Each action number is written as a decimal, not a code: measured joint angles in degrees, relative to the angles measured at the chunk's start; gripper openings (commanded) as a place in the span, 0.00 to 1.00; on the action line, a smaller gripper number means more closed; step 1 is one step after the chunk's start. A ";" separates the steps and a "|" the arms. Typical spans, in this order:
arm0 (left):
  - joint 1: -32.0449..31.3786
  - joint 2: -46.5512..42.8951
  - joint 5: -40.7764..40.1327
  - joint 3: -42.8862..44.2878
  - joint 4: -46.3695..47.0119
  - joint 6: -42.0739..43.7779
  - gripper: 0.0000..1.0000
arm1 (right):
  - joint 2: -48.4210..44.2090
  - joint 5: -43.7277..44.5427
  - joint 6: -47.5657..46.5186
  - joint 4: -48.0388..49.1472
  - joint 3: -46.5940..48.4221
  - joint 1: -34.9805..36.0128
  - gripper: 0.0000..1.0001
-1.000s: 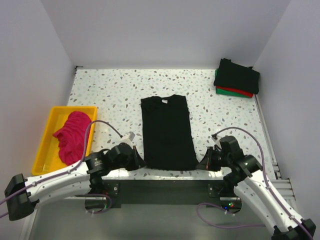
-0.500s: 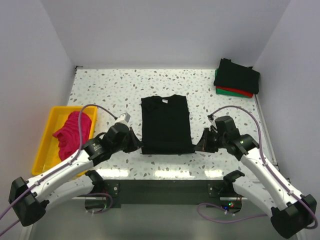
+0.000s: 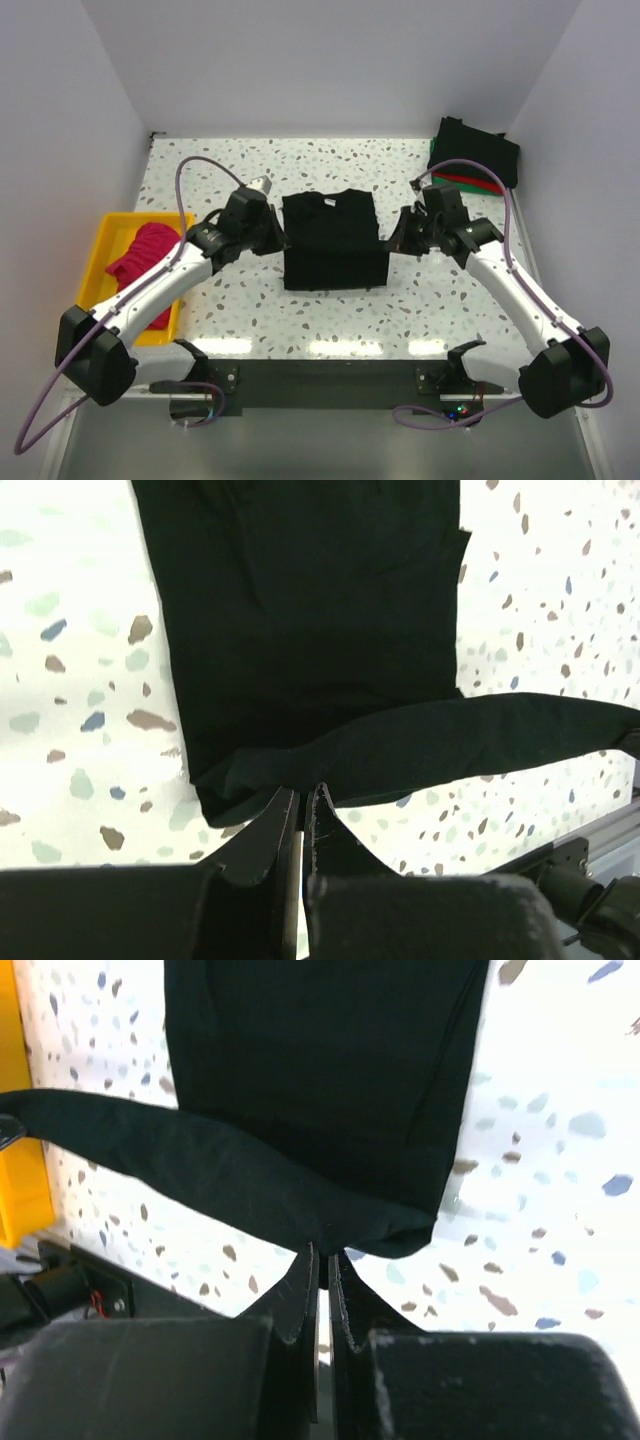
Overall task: Fold and stack the t-shirts
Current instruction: Fold the tshirt
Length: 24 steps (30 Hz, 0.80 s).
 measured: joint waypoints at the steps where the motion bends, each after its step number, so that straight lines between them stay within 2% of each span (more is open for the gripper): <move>1: 0.48 0.72 0.37 0.90 0.13 0.13 0.00 | 1.07 -0.04 -0.22 0.24 0.87 -0.68 0.00; 10: 6.69 8.07 5.60 7.54 2.21 0.92 0.00 | 13.92 -2.23 -0.81 3.89 10.60 -6.47 0.00; 16: 10.93 16.50 8.31 14.21 4.72 0.96 0.00 | 23.10 -4.33 -0.37 5.99 18.36 -9.62 0.00; 24: 16.20 30.08 10.14 23.76 8.07 1.03 0.00 | 42.36 -6.25 0.11 9.84 33.92 -10.71 0.00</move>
